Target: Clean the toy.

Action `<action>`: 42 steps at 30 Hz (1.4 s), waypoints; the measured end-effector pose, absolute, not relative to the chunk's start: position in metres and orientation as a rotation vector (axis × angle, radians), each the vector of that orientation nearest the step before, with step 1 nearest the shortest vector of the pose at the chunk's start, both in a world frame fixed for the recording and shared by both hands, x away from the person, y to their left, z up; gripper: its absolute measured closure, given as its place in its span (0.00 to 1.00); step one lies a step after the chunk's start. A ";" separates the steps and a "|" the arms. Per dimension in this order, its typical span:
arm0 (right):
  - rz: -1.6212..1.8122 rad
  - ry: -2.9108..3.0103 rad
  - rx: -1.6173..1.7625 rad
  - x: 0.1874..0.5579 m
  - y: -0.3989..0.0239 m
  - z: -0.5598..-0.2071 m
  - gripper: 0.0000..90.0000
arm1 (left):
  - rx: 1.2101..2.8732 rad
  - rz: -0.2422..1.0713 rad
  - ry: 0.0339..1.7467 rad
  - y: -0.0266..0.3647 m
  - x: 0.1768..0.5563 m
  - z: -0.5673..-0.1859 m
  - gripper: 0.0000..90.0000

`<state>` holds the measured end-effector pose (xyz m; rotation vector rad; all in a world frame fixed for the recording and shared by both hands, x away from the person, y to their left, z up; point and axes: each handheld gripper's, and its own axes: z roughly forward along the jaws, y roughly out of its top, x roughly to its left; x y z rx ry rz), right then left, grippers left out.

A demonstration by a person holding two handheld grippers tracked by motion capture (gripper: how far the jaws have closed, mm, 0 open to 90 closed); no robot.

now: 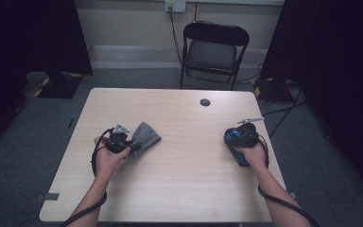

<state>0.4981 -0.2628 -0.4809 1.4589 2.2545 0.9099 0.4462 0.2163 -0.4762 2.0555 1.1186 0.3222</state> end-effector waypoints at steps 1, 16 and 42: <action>0.911 2.253 1.468 0.499 -0.263 -0.483 0.27 | 2.047 0.334 1.120 0.216 0.447 -0.477 0.73; 0.937 2.276 1.417 0.499 -0.269 -0.475 0.16 | 2.022 0.393 1.089 0.207 0.443 -0.454 0.26; 1.196 2.365 1.169 0.441 -0.225 -0.452 0.15 | 2.036 0.276 0.869 0.142 0.408 -0.442 0.23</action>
